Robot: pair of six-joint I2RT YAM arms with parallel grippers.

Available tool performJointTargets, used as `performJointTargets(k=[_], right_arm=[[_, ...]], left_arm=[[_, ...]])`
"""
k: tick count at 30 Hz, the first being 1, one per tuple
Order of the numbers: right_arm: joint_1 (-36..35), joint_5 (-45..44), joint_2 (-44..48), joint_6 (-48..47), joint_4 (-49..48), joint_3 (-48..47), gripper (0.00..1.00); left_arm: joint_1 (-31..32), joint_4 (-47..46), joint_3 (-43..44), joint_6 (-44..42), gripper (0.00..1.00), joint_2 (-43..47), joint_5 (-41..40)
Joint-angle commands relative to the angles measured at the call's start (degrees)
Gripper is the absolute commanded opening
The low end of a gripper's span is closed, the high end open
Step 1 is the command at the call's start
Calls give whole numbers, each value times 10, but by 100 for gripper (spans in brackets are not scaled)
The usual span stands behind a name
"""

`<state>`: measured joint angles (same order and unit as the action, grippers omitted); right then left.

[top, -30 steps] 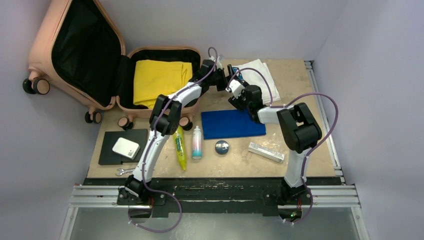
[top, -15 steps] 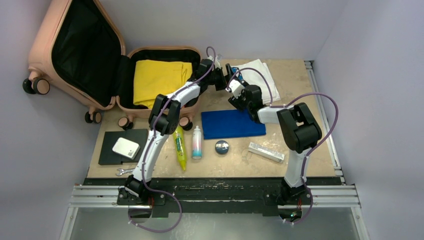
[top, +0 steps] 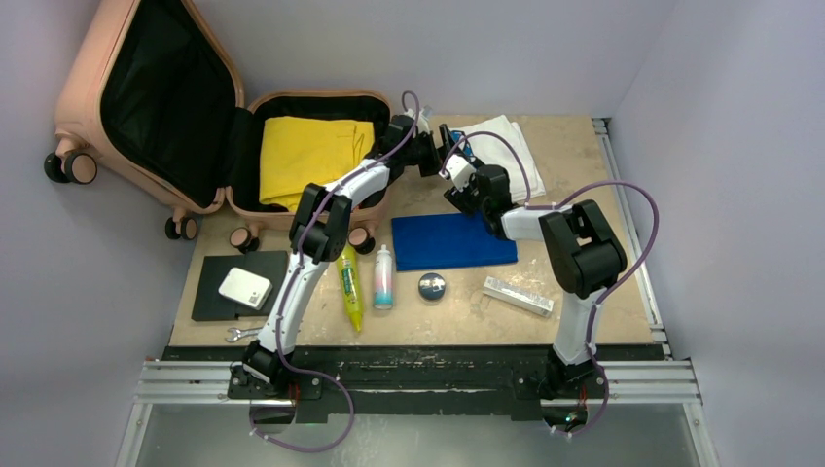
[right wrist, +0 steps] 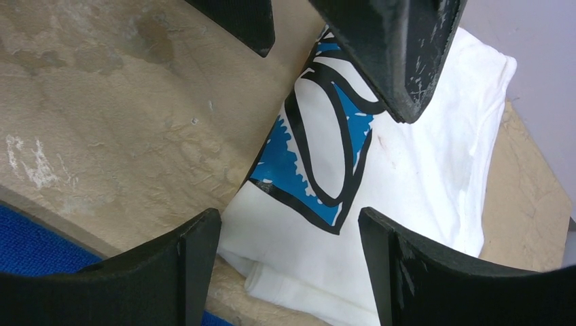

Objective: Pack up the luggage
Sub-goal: Pick up the clothes at the center of the board.

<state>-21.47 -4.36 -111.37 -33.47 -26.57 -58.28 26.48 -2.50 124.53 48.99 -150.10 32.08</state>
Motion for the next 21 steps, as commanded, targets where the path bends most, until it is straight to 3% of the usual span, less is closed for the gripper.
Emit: performJointTargets(k=[1,8,9,10,15,21], right_arm=[[-4,6,35,-5,-13,-6,78],[-4,14,21,-5,-1,-17,78],[-4,19,20,2,4,-19,56],[-3,20,19,7,8,-21,52],[-3,36,16,16,9,-27,60],[-3,26,-3,20,31,-53,64]], left_arm=[[-2,-22,25,16,99,-11,17],[-13,-50,39,53,99,-27,40],[-17,-64,37,66,99,-26,49],[-21,-79,33,77,99,-23,56],[-35,-143,16,112,99,2,74],[-32,-137,3,102,99,-5,67]])
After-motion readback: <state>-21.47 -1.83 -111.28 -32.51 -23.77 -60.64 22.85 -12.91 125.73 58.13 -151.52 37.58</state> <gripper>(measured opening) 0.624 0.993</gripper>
